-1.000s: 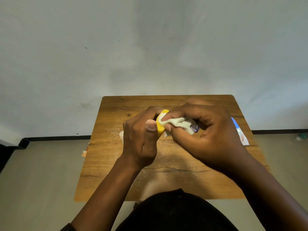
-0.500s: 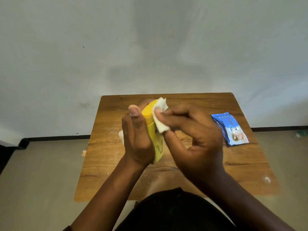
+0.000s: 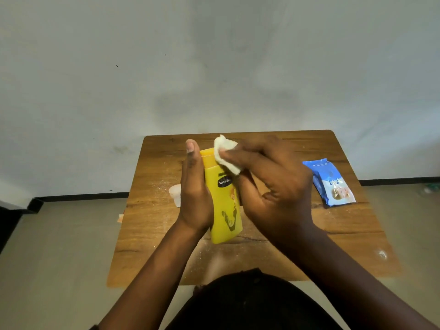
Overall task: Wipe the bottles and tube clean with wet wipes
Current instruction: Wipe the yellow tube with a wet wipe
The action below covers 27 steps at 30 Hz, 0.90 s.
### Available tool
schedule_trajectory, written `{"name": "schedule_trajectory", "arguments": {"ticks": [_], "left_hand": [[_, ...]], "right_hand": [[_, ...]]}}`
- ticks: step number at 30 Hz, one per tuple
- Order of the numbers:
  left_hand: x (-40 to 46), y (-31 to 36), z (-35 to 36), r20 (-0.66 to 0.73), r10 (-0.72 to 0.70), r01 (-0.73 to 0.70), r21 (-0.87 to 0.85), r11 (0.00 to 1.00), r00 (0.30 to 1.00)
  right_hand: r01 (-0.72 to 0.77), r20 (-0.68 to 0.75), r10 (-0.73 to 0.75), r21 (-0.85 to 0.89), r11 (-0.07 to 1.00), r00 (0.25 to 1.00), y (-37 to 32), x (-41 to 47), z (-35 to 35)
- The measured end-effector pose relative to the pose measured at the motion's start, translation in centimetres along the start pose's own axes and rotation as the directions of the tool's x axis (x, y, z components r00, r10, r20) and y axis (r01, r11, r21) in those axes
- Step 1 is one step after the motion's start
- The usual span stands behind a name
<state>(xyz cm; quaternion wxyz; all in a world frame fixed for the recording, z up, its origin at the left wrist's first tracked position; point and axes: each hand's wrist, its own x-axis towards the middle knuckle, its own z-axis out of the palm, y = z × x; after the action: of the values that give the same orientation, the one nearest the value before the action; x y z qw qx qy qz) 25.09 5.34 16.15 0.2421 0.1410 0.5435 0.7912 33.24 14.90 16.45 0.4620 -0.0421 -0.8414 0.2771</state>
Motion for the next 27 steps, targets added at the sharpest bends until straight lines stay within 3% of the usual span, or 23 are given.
{"name": "schedule_trajectory", "arguments": {"ticks": [4,6,11,18,21,24,27], "left_hand": [[0.8,0.3,-1.0,0.038,-0.014,0.017,-0.071,0.997,0.999],[0.7,0.4,-1.0,0.014,-0.019,0.02,-0.06,0.998,1.0],[-0.3,0.5,0.3,-0.062,-0.039,0.039,0.008,0.999,0.997],[-0.1,0.6,-0.6,-0.081,-0.037,0.034,-0.03,0.999,0.996],[-0.2,0.5,-0.7,-0.033,-0.089,0.088,-0.043,0.995,0.995],[-0.7,-0.1,-0.6,0.139,-0.16,0.157,0.027,0.987,0.977],[-0.8,-0.5,-0.7,0.176,-0.207,0.203,0.04,0.978,0.962]], "right_hand": [[0.053,0.22,-0.053,0.006,0.999,0.974,-0.6,-3.5,0.4],[0.054,0.246,-0.051,-0.008,0.998,0.968,-0.3,-3.9,0.2],[-0.058,-0.021,0.057,-0.035,0.998,0.998,0.7,-0.6,0.1],[-0.062,-0.019,0.06,-0.083,0.995,0.998,0.2,-1.8,0.4],[-0.078,-0.041,0.074,-0.107,0.991,0.996,0.5,-2.0,0.3],[-0.195,-0.145,0.184,-0.066,0.979,0.972,1.3,-0.6,-0.1],[-0.278,-0.103,0.274,-0.025,0.96,0.956,1.8,0.5,-0.4]]}}
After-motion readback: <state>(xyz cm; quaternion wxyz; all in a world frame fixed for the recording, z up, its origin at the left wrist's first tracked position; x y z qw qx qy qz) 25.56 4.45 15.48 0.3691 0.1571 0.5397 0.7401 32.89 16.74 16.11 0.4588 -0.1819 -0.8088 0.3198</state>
